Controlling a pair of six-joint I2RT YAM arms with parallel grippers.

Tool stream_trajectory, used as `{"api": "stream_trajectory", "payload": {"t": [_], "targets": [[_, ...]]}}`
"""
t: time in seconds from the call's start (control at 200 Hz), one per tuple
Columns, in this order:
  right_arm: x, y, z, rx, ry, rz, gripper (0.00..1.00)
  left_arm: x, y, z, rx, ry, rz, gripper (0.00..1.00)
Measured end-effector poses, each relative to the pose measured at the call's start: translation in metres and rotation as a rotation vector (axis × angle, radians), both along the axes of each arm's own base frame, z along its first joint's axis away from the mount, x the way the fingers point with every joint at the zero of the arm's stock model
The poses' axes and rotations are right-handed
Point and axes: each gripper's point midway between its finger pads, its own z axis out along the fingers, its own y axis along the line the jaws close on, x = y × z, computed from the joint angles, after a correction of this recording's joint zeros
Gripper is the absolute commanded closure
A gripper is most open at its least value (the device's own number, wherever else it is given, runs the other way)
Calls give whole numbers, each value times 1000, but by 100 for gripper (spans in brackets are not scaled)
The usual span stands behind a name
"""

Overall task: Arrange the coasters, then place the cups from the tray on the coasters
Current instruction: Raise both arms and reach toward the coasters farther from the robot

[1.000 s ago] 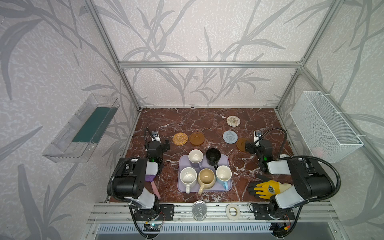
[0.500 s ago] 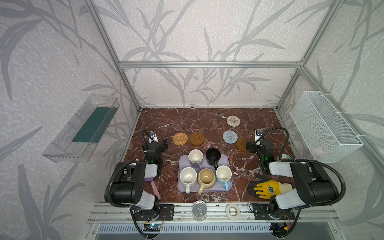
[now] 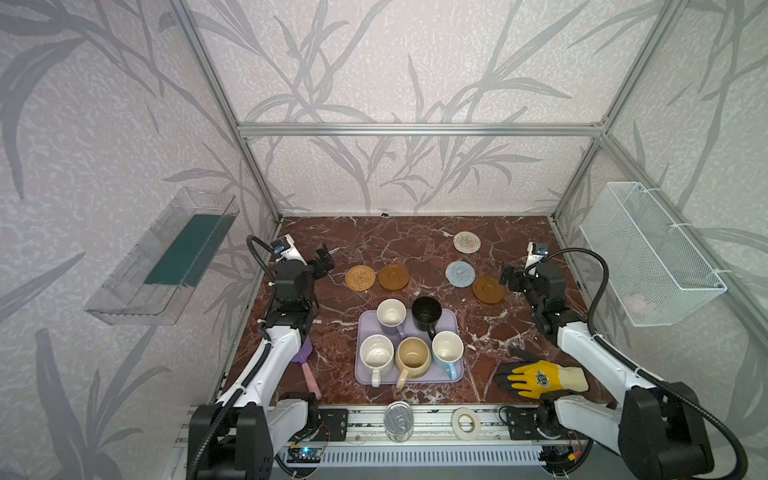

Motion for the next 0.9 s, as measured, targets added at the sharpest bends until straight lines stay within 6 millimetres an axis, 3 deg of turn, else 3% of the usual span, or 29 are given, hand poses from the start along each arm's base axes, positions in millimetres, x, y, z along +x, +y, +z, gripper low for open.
{"api": "stream_trajectory", "payload": {"t": [0.095, 0.25, 0.475, 0.66, 0.905], "targets": [[-3, 10, 7, 70, 19, 37, 1, -1, -16, 12, -105, 29, -73, 1], [-3, 33, 14, 166, 70, 104, 1, 1, -35, 13, -199, 103, -159, 1], [-6, 101, 19, 170, 133, 271, 1, 2, -57, -21, -211, 279, -244, 1], [-7, 154, 12, 136, 197, 401, 1, -1, -57, -36, -158, 406, -211, 1], [-7, 200, 2, 110, 263, 513, 1, -5, -66, -65, -99, 528, -216, 1]]}}
